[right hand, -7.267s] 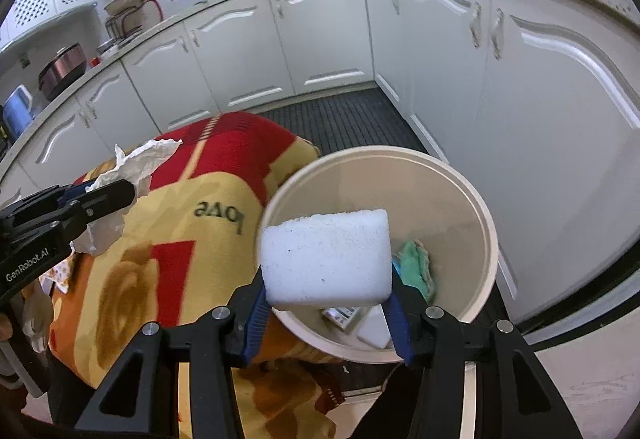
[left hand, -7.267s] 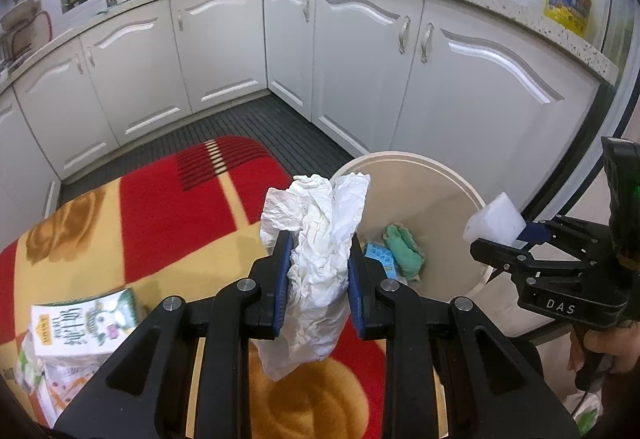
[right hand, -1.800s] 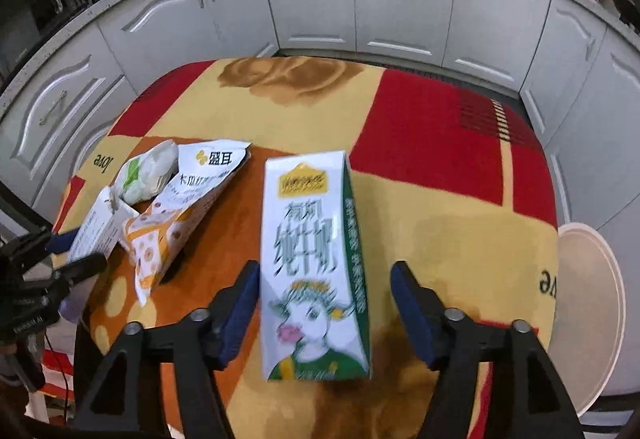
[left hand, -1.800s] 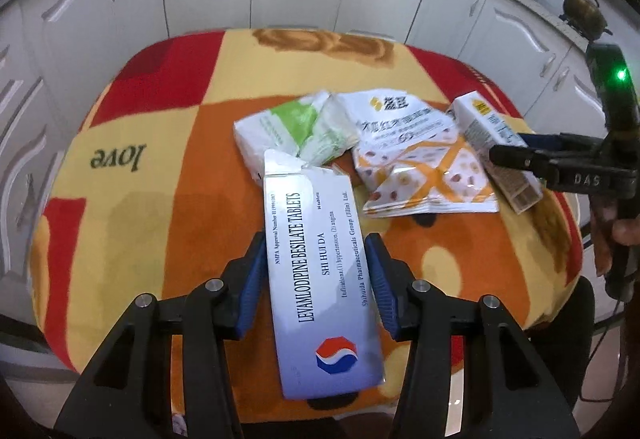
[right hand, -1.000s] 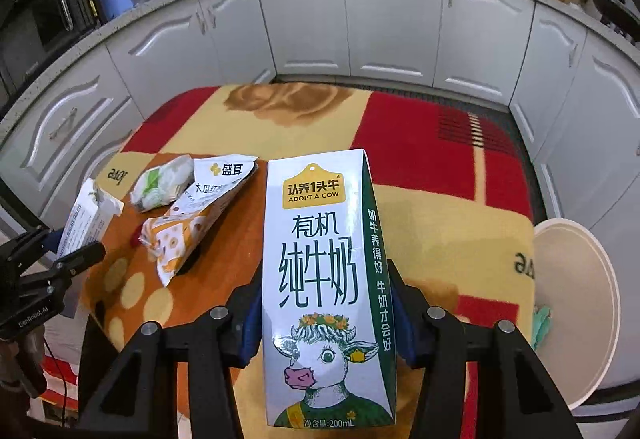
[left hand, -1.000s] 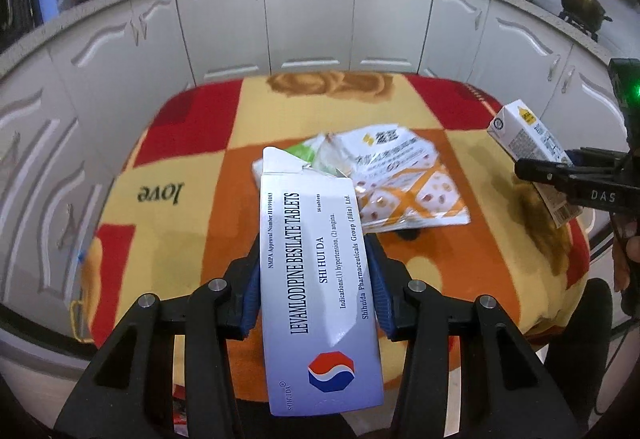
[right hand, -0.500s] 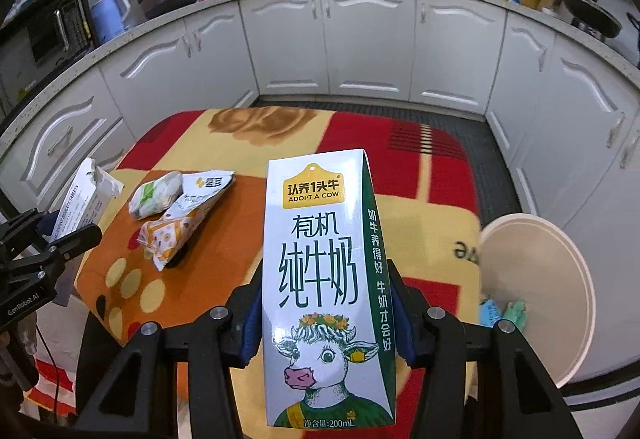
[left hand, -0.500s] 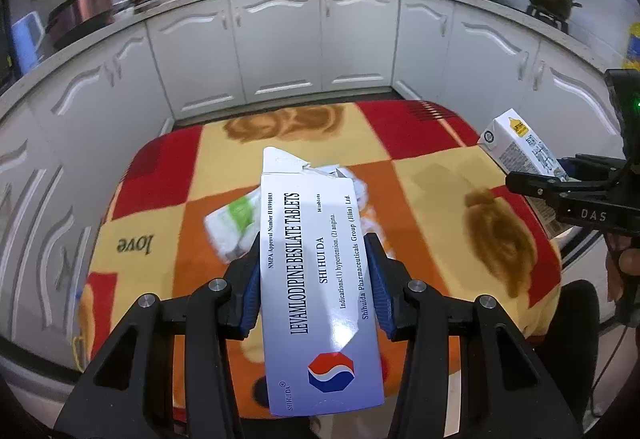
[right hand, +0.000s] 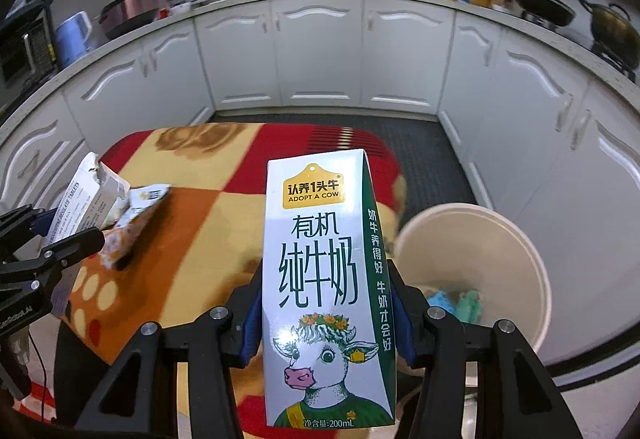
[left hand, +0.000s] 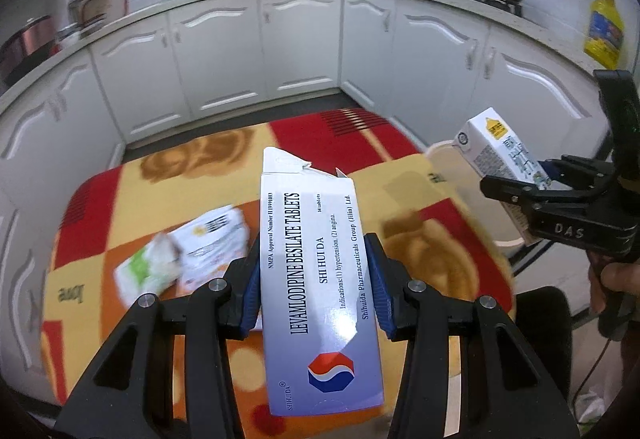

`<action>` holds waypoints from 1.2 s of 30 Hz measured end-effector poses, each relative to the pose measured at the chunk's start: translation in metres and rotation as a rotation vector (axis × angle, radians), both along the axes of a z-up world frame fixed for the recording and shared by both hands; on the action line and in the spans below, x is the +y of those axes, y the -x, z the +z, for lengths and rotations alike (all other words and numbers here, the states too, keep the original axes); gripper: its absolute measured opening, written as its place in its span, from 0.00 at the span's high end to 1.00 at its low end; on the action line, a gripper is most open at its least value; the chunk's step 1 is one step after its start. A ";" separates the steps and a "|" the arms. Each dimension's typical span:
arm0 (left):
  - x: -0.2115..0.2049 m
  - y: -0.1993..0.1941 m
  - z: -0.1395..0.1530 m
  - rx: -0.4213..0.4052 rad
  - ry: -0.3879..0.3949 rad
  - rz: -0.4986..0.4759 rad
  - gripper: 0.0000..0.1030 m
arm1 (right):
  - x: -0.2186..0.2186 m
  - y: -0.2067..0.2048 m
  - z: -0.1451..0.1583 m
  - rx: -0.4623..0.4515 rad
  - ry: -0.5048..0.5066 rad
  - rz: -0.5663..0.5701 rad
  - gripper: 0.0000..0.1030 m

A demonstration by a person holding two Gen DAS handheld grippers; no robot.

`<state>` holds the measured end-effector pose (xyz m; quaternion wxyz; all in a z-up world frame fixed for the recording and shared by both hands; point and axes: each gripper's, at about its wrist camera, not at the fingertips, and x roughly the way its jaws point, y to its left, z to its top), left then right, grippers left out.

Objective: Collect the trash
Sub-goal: 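Carry the medicine box and milk carton over the beige bin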

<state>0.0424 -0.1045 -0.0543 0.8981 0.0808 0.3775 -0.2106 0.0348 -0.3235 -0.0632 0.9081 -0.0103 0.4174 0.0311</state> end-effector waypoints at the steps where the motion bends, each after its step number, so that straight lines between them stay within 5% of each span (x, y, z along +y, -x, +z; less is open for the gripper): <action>1: -0.008 -0.002 0.000 0.004 0.006 -0.015 0.57 | -0.005 0.001 0.000 -0.002 0.004 -0.012 0.51; 16: -0.094 -0.029 -0.005 0.053 0.035 -0.138 0.57 | -0.078 0.005 -0.018 0.025 0.039 -0.149 0.51; 36: -0.158 -0.056 -0.024 0.088 0.019 -0.217 0.57 | -0.142 -0.007 -0.059 0.103 0.066 -0.255 0.51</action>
